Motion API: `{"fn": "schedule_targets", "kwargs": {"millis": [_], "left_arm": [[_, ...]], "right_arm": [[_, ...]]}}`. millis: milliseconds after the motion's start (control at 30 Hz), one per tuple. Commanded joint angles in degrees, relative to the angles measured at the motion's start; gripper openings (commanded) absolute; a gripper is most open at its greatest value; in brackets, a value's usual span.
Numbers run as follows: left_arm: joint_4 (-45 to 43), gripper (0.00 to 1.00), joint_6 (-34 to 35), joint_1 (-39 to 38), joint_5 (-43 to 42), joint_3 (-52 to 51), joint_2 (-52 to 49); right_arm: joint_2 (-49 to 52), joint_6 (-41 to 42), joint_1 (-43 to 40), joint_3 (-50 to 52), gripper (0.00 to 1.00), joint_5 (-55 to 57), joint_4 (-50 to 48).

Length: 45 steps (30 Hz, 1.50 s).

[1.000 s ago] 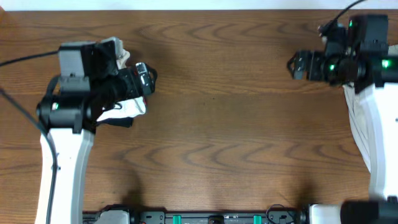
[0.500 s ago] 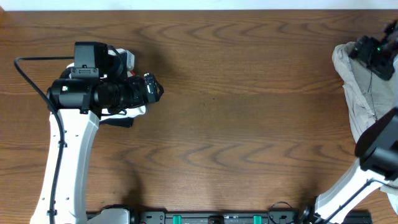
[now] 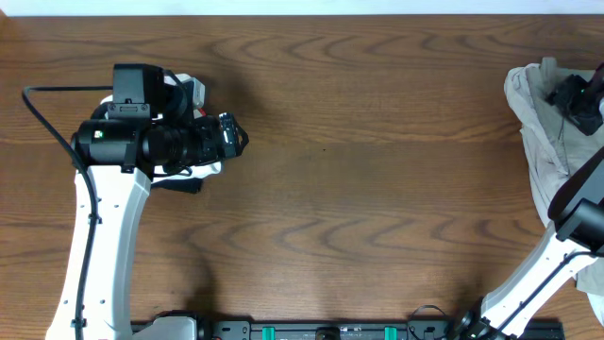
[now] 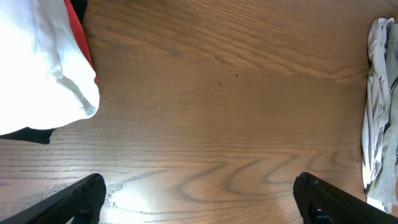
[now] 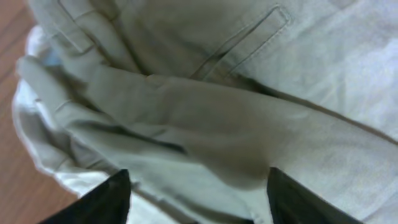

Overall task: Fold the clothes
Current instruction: 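Move the right gripper to the khaki shorts pile and grasp it, then lift the khaki shorts with the right gripper and drop them mid-table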

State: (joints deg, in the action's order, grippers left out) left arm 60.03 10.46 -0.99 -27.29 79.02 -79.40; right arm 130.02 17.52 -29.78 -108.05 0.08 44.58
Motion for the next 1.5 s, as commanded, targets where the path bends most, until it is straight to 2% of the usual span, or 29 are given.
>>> {"fn": "schedule_targets", "kwargs": {"millis": [0,133,267,367,500,667,833,1067,1367,1467], "left_arm": [[0.5,0.98,-1.0,-0.2,-0.6,0.9,0.3],[1.2,0.98,-1.0,-0.2,-0.6,0.9,0.3],[2.1,0.98,-1.0,-0.2,-0.6,0.9,0.3],[2.3,0.98,-1.0,-0.2,-0.6,0.9,0.3],[2.3,0.98,-1.0,-0.2,-0.6,0.9,0.3],[2.3,0.98,-1.0,-0.2,-0.6,0.9,0.3],[1.9,0.98,-1.0,-0.2,-0.6,1.3,0.8],[1.8,0.98,-1.0,-0.2,-0.4,6.1,3.0],[1.9,0.98,-1.2,-0.2,9.2,13.5,8.7],[2.2,0.98,-2.4,-0.2,9.5,13.6,10.6]], "right_arm": [[2.1,0.7,-0.2,-1.2,0.53,2.8,-0.3],[2.3,0.6,-0.3,-1.2,0.34,4.7,-0.3],[1.2,-1.1,-0.2,-1.2,0.02,4.2,0.6],[-1.5,-2.1,0.3,-1.4,0.01,0.4,1.5],[-7.9,-7.0,1.8,-1.4,0.01,-10.3,1.8],[-17.5,-9.0,5.7,-1.3,0.01,-23.6,2.1],[-21.7,-9.1,12.7,-1.3,0.01,-23.9,4.1],[-21.7,-11.6,23.5,-1.3,0.01,-24.3,6.3],[-21.8,-16.6,40.7,-1.3,0.01,-24.4,10.8],[-23.1,-16.8,43.2,-1.6,0.01,-18.8,10.5]]}}
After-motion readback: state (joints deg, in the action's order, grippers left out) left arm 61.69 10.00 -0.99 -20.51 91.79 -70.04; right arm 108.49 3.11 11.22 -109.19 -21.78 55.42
